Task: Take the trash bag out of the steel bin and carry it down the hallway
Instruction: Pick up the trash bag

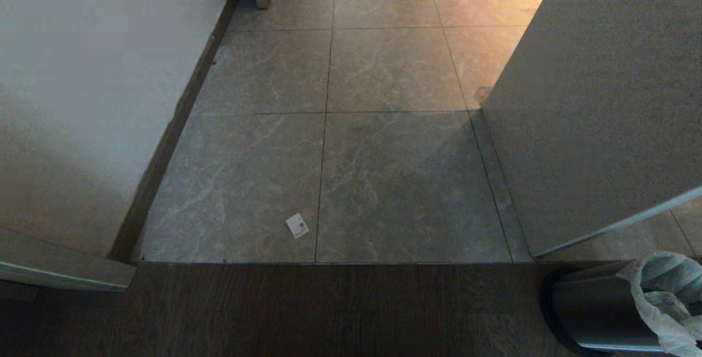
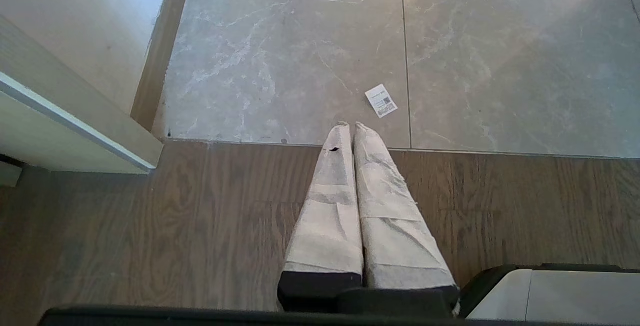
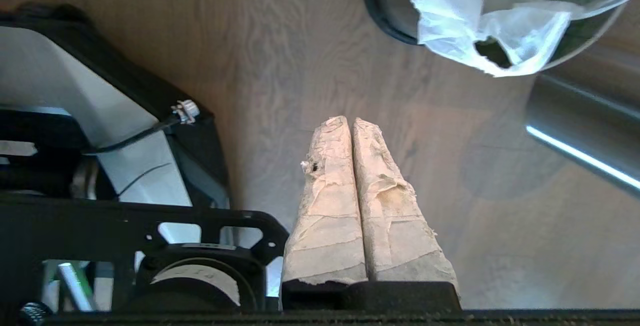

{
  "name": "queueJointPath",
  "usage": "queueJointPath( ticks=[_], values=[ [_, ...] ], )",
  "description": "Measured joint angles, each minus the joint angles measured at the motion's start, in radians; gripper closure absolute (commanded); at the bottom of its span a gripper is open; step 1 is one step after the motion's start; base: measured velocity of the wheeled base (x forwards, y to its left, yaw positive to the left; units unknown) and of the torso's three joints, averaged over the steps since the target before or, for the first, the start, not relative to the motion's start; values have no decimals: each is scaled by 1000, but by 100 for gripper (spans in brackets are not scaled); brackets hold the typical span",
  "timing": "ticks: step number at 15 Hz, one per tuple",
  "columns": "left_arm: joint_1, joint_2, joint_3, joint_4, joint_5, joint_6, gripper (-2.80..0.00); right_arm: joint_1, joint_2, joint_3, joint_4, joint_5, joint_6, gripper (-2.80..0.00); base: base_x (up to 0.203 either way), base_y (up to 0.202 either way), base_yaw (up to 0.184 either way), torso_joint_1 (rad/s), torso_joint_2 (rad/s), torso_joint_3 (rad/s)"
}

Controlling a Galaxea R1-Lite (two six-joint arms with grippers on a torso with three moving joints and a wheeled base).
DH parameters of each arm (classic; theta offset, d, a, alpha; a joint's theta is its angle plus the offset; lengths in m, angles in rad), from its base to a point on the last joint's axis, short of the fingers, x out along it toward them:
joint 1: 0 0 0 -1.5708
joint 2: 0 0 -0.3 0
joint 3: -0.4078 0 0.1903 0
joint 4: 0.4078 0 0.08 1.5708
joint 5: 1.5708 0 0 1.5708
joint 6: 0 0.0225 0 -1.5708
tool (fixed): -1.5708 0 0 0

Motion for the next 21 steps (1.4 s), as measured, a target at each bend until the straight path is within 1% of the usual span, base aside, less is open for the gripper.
queueJointPath(
  ticks=[4, 7, 10, 12, 14, 16, 18, 21],
  values=[
    [0, 0, 0, 0, 0, 0, 0, 2, 64, -2, -26, 0, -8, 0, 0, 0, 0, 0, 0, 0],
    [0, 0, 0, 0, 0, 0, 0, -4, 161, -19, -126, -8, -2, 0, 0, 0, 0, 0, 0, 0],
    [0, 0, 0, 0, 0, 0, 0, -8, 309, -98, -228, -11, 23, 0, 0, 0, 0, 0, 0, 0],
    [0, 0, 0, 0, 0, 0, 0, -8, 407, -175, -248, -10, 85, 0, 0, 0, 0, 0, 0, 0],
    [0, 0, 0, 0, 0, 0, 0, -7, 488, -239, -264, -2, 185, 0, 0, 0, 0, 0, 0, 0],
    [0, 0, 0, 0, 0, 0, 0, -6, 566, -300, -303, 5, 260, 0, 0, 0, 0, 0, 0, 0],
    [0, 0, 0, 0, 0, 0, 0, -3, 638, -327, -410, 5, 314, 0, 0, 0, 0, 0, 0, 0],
    [0, 0, 0, 0, 0, 0, 0, 28, 701, -268, -612, -35, 376, 0, 0, 0, 0, 0, 0, 0]
  ],
)
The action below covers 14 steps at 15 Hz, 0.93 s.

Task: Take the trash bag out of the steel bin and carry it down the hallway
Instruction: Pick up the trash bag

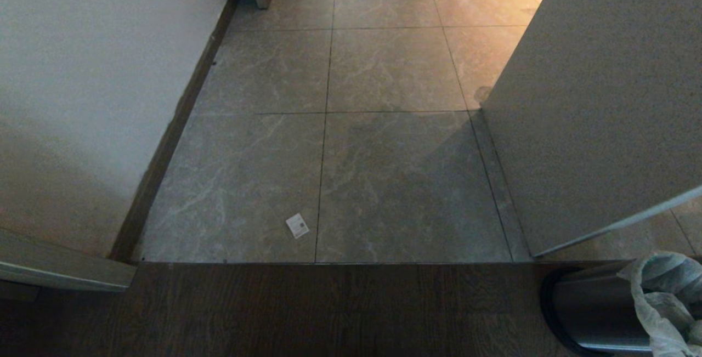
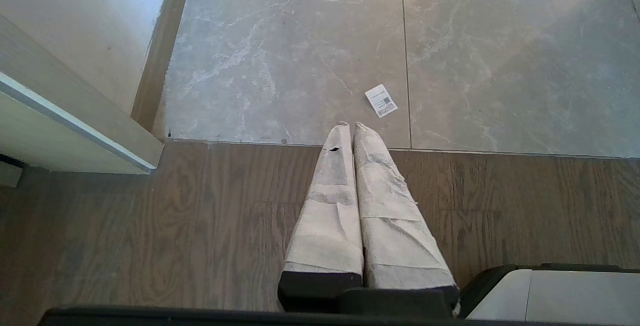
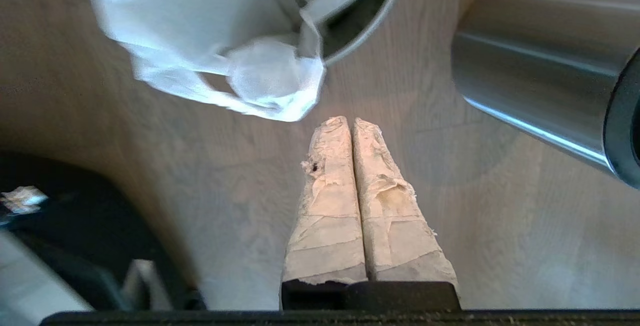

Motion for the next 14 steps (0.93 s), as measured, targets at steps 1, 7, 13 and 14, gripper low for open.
queueJointPath(
  ticks=[1, 7, 13, 14],
  values=[
    [0, 0, 0, 0, -1, 0, 0, 23, 8, 23, -51, -22, 27, -280, 0, 0, 0, 0, 0, 0],
    [0, 0, 0, 0, 0, 0, 0, 241, 12, 203, -325, -180, 182, -280, 0, 0, 0, 0, 0, 0],
    [0, 0, 0, 0, 0, 0, 0, 319, 47, 268, -410, -264, 193, -280, 0, 0, 0, 0, 0, 0],
    [0, 0, 0, 0, 0, 0, 0, 319, 53, 268, -410, -282, 190, -280, 0, 0, 0, 0, 0, 0]
  ],
)
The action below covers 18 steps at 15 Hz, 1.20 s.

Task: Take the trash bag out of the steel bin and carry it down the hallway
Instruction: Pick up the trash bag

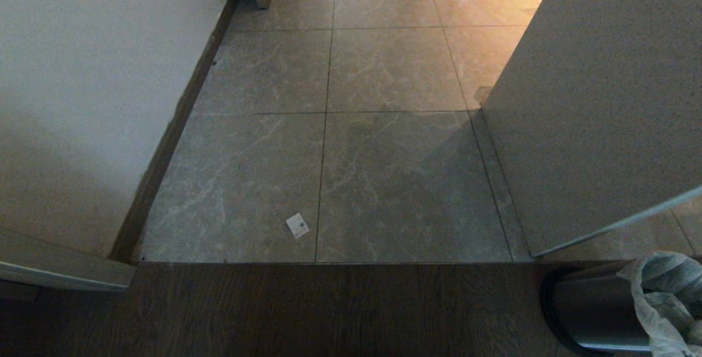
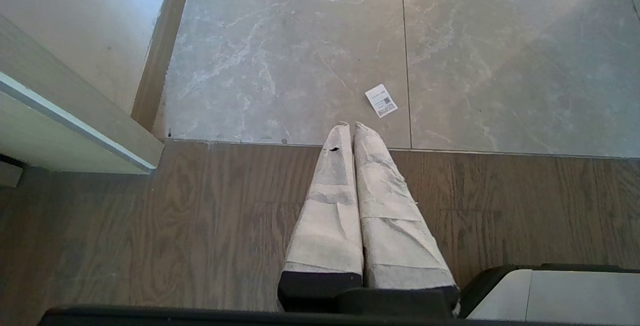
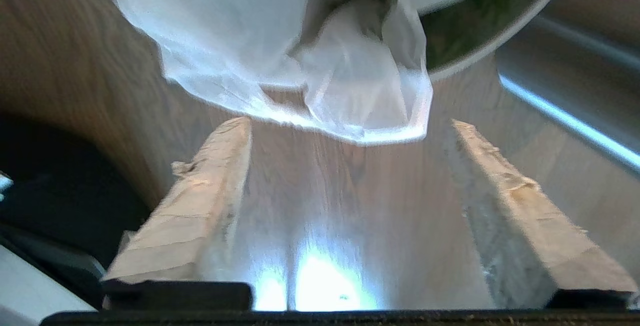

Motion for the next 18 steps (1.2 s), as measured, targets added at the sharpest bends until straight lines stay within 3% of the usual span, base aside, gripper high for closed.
queueJointPath(
  ticks=[2, 5, 9, 18],
  values=[
    [0, 0, 0, 0, 0, 0, 0, -1, 6, -6, 0, -21, -25, -280, 0, 0, 0, 0, 0, 0],
    [0, 0, 0, 0, 0, 0, 0, -3, 16, 0, -5, -113, -83, -280, 0, 0, 0, 0, 0, 0],
    [0, 0, 0, 0, 0, -1, 0, -3, 55, -8, -21, -127, -119, -280, 0, 0, 0, 0, 0, 0],
    [0, 0, 0, 0, 0, 0, 0, -20, 144, 5, -65, -128, -106, -280, 0, 0, 0, 0, 0, 0]
  ],
)
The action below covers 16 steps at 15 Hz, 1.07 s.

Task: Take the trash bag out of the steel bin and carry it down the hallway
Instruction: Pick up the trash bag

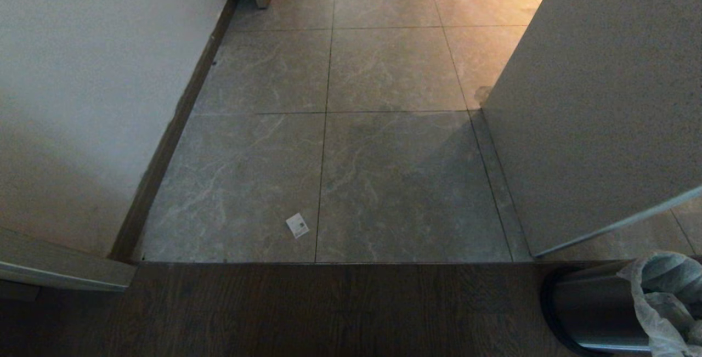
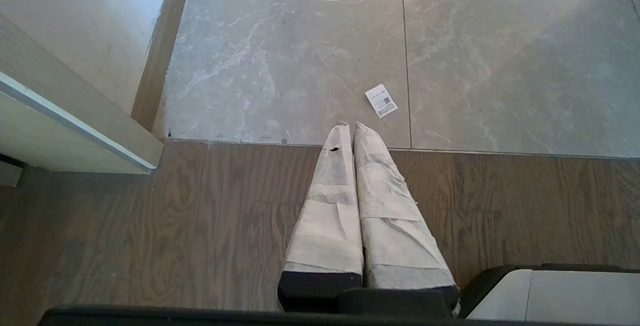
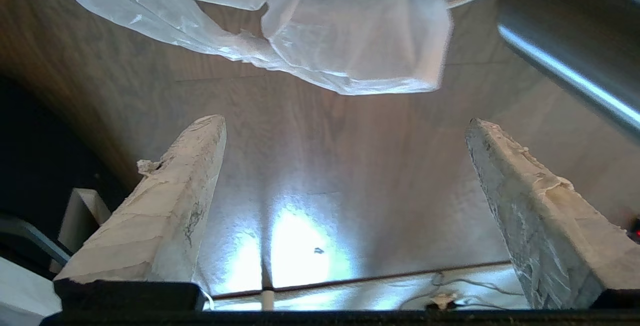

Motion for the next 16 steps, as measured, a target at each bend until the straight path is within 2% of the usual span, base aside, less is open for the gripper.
queueJointPath(
  ticks=[4, 7, 10, 16],
  values=[
    [0, 0, 0, 0, 0, 0, 0, -12, 35, -7, -7, 7, 23, -280, 0, 0, 0, 0, 0, 0],
    [0, 0, 0, 0, 0, 0, 0, -18, 66, -10, -40, 83, 72, -280, 0, 0, 0, 0, 0, 0],
    [0, 0, 0, 0, 0, 0, 0, -19, 94, -13, -67, 118, 123, -280, 0, 0, 0, 0, 0, 0],
    [0, 0, 0, 0, 0, 0, 0, -17, 146, -15, -86, 254, 129, -280, 0, 0, 0, 0, 0, 0]
  ],
)
